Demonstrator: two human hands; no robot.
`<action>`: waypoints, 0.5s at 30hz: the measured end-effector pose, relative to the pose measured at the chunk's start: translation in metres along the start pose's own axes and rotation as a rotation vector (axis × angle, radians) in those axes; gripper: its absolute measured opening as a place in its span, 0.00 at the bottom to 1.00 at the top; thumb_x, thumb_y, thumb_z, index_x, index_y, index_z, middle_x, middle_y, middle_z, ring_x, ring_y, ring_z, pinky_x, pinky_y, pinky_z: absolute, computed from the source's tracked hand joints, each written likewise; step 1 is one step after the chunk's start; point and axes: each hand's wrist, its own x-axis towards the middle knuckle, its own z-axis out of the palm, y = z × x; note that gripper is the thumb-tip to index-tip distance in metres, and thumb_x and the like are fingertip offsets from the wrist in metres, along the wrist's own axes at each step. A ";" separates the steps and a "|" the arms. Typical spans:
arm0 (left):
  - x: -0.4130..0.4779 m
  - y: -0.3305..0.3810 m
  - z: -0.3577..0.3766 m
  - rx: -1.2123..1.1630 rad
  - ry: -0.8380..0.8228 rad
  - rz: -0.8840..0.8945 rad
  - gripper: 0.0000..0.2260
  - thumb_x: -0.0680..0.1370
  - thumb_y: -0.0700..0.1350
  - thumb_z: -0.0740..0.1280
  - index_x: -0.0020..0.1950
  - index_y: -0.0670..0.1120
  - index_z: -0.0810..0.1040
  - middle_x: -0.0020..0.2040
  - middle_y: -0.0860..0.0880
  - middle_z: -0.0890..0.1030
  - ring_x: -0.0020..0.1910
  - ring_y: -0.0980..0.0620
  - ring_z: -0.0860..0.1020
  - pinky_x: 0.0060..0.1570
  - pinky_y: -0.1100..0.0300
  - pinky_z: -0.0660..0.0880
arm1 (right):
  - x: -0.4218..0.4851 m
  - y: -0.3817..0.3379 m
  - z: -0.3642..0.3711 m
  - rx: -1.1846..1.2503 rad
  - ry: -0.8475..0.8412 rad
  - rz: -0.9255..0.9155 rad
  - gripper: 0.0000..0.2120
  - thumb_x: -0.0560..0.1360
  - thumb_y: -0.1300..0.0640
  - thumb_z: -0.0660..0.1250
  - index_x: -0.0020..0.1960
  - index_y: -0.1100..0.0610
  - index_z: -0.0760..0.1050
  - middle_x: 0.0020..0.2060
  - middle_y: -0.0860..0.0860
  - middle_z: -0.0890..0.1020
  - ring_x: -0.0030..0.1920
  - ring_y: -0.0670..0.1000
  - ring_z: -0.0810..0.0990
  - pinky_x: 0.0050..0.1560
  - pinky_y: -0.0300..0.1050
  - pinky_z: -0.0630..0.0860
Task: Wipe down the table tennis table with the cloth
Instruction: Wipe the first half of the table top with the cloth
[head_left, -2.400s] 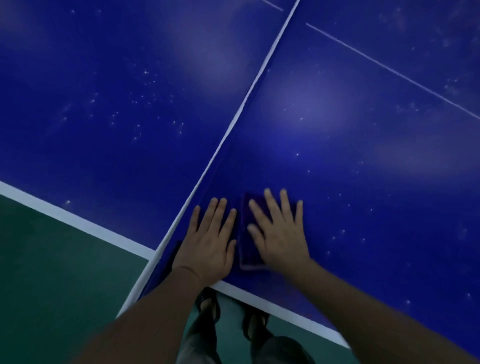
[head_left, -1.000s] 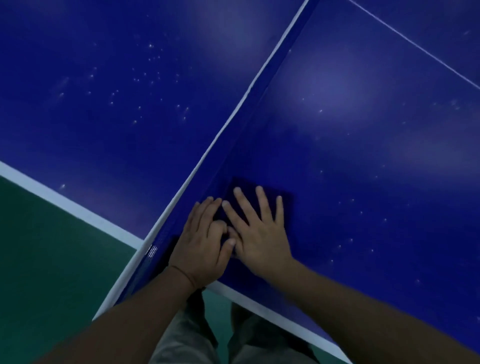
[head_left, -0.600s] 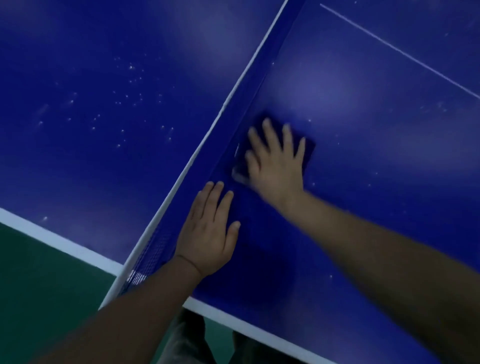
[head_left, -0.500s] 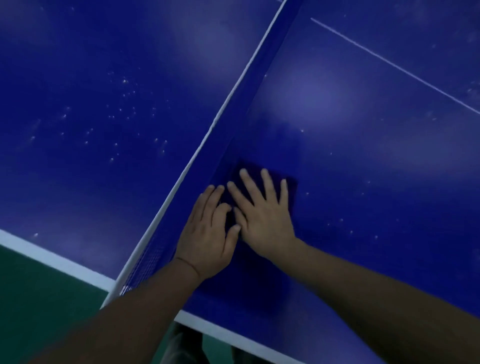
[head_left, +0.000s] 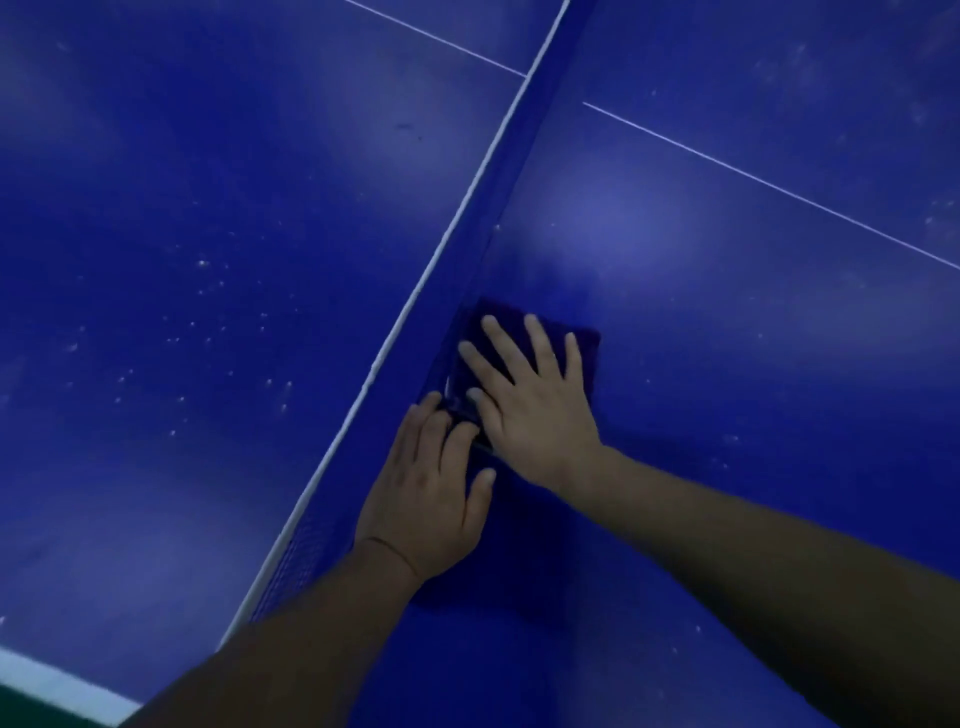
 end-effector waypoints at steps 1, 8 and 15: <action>-0.001 0.000 0.000 0.004 -0.001 0.004 0.22 0.83 0.55 0.53 0.70 0.42 0.67 0.69 0.40 0.69 0.76 0.40 0.62 0.76 0.43 0.59 | 0.002 0.004 -0.003 0.019 -0.027 -0.031 0.26 0.83 0.39 0.46 0.79 0.43 0.61 0.81 0.46 0.58 0.80 0.60 0.55 0.75 0.72 0.51; 0.004 -0.003 0.001 0.060 -0.047 0.040 0.27 0.84 0.56 0.49 0.78 0.41 0.64 0.79 0.41 0.62 0.80 0.43 0.57 0.77 0.44 0.53 | 0.161 0.068 -0.027 0.050 -0.040 0.229 0.26 0.84 0.39 0.47 0.81 0.42 0.55 0.82 0.44 0.51 0.81 0.59 0.48 0.76 0.70 0.47; 0.005 -0.001 -0.002 0.104 -0.105 0.042 0.27 0.85 0.57 0.48 0.77 0.42 0.66 0.79 0.40 0.63 0.80 0.42 0.57 0.76 0.44 0.54 | 0.034 0.034 -0.004 0.063 -0.044 0.029 0.27 0.83 0.38 0.44 0.79 0.42 0.59 0.81 0.45 0.56 0.80 0.59 0.51 0.76 0.71 0.48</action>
